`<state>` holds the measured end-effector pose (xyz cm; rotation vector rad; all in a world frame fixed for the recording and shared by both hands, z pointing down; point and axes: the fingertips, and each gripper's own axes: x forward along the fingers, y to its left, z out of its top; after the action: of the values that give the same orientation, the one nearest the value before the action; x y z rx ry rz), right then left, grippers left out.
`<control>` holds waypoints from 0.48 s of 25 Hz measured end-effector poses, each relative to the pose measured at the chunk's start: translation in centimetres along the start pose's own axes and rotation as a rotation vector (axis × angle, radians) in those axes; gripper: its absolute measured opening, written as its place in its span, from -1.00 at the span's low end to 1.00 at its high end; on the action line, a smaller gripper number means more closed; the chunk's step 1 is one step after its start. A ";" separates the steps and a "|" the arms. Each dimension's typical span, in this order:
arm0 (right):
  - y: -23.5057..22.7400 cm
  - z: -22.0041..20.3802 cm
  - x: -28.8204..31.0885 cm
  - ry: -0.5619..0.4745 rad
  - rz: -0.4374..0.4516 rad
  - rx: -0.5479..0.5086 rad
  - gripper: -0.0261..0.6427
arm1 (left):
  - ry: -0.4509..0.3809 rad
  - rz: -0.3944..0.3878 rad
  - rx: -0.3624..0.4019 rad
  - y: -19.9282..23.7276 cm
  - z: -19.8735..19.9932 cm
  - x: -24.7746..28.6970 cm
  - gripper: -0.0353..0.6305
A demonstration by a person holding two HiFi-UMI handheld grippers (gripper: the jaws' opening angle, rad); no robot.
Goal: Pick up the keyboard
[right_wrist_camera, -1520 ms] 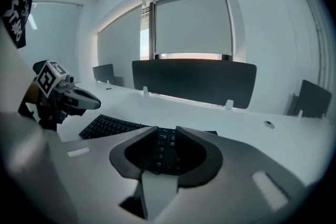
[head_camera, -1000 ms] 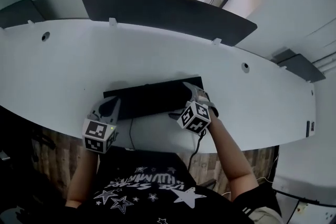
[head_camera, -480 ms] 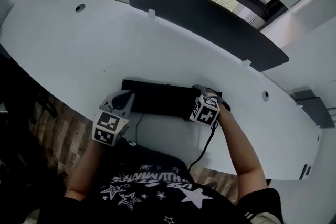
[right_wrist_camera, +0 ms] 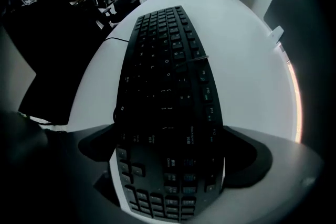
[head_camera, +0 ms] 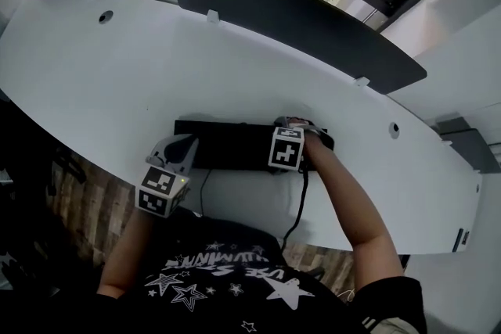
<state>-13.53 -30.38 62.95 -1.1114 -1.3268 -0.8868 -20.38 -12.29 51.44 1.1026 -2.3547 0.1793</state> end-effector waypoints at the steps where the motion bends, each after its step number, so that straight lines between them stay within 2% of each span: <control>1: -0.1 0.0 0.1 0.023 -0.001 0.002 0.81 | 0.007 -0.005 0.001 0.0 -0.2 0.2 -0.86; 7: 0.2 0.1 -0.2 -0.010 -0.049 0.010 0.81 | 0.020 -0.043 0.015 -0.9 -0.1 1.0 -0.86; 12: 0.5 0.0 -0.9 0.011 -0.220 0.012 0.81 | 0.007 -0.047 0.069 -1.0 0.6 0.9 -0.86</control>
<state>-13.12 -30.32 61.97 -0.9622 -1.4625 -1.0418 -20.35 -13.73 51.28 1.1872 -2.3295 0.2487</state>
